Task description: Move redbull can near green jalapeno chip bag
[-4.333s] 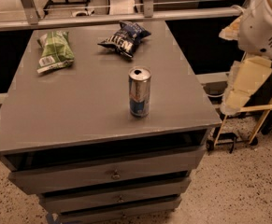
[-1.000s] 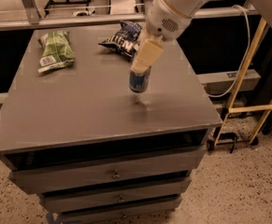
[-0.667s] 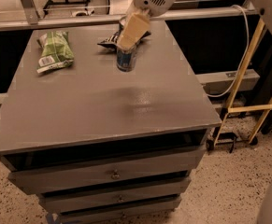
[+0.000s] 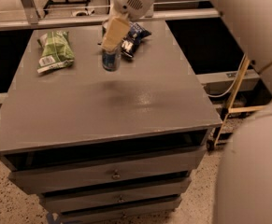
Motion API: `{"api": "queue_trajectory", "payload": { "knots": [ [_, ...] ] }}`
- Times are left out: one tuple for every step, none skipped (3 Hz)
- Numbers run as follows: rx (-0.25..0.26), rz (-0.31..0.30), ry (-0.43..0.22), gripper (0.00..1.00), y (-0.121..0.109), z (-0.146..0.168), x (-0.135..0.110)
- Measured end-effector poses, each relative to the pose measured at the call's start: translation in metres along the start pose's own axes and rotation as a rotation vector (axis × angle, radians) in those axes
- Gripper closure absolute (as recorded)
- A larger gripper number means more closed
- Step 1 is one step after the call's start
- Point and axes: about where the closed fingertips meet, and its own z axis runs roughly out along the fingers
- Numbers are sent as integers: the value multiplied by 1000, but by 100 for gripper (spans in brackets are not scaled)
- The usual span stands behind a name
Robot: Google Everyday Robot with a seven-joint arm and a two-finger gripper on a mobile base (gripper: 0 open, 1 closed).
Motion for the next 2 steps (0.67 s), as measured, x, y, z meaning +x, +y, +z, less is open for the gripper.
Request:
{"api": "queue_trajectory", "payload": {
  "knots": [
    [-33,-30,-11,100,-28,56,-25],
    [-48,-47,-33,82,-48,95,-48]
  ]
}}
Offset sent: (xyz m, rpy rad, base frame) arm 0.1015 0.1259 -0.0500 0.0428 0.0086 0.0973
